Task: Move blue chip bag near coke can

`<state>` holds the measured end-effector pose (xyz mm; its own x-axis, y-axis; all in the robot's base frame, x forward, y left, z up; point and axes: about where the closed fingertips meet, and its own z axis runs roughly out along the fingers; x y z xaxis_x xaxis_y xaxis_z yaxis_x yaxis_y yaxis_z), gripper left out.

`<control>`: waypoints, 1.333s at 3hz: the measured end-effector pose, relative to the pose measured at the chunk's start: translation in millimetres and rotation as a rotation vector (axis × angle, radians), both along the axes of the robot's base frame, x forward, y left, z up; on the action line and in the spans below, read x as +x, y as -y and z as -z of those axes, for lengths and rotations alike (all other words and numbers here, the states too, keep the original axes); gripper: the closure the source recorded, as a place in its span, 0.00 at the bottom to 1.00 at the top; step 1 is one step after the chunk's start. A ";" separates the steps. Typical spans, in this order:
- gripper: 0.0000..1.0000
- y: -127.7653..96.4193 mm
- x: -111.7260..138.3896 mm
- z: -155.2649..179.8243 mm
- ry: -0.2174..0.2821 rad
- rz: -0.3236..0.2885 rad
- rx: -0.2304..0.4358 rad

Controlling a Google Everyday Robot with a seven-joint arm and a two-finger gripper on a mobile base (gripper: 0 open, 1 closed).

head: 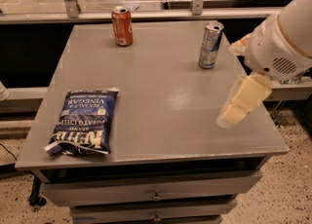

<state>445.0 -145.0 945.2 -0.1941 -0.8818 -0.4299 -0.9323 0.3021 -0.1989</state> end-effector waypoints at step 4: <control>0.00 -119.0 -16.3 37.2 0.007 -0.072 0.308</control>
Offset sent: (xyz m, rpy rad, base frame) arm -0.0242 0.1507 -0.0562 0.4191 0.0449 0.0795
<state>428.7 -26.0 908.1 -0.1320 -0.7210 -0.6802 -0.9525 0.2823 -0.1144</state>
